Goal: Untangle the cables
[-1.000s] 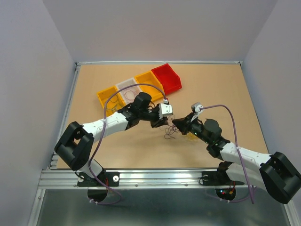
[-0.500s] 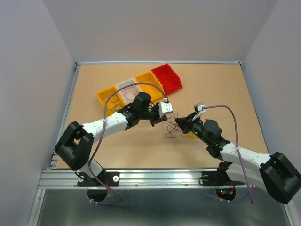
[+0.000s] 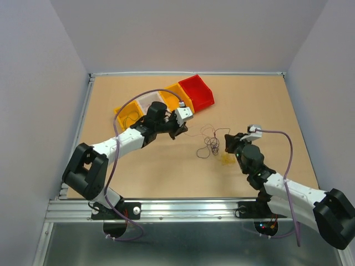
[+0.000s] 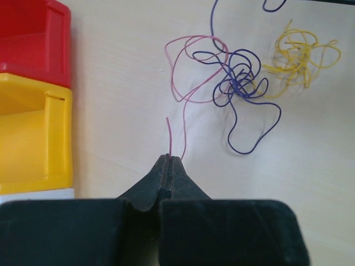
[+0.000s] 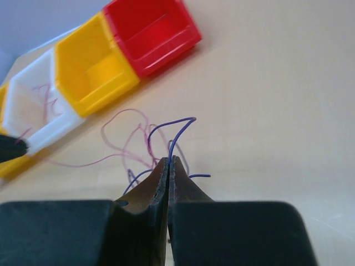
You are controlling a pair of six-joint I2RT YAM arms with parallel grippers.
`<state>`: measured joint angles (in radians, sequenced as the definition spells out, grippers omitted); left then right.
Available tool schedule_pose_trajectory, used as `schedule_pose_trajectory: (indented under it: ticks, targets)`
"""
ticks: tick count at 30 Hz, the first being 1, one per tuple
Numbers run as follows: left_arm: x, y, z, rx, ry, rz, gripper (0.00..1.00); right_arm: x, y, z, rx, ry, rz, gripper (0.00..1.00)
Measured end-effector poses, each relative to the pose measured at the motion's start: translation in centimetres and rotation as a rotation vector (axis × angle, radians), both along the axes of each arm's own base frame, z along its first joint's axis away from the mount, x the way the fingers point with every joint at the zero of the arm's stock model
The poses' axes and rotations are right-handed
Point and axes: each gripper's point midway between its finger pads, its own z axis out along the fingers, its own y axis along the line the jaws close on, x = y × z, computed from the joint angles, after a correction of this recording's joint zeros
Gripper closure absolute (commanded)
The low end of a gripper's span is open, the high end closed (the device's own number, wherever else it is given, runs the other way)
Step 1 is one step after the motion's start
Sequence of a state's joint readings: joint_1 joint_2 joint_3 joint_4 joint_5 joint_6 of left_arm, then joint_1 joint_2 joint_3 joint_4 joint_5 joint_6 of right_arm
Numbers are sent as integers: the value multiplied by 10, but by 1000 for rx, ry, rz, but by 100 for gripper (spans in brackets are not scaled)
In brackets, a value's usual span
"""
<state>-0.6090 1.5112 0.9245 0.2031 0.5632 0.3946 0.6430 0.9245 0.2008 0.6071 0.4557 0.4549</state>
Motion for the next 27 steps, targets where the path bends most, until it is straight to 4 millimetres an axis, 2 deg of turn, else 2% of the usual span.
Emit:
schedule_pose_trajectory:
  ticks: [4,8,11,12,14,17,20,24,27]
  targets:
    - [16,19,20,-27,-24,98,100,2,-37,-10,44,46,-225,99]
    - [43,56,68,-115,-100,275,100,-6,-72,-8,123,38,-420,99]
    - [69,106,110,-213,-171,492,100,-17,-96,-9,192,1,-532,99]
    - [73,116,117,-232,-181,533,100,-20,-101,-10,201,-4,-551,99]
    - [85,149,133,-286,-204,663,100,-27,-112,-11,228,-23,-595,99]
    - [93,179,140,-343,-205,784,100,-32,-121,-10,259,-45,-631,99]
    - [89,187,137,-376,-185,809,100,-33,-123,-9,270,-51,-638,97]
    - [74,163,142,-415,-157,657,100,-30,-113,-7,241,-46,-576,95]
    - [66,153,145,-427,-145,586,100,-27,-101,-6,218,-48,-497,95]
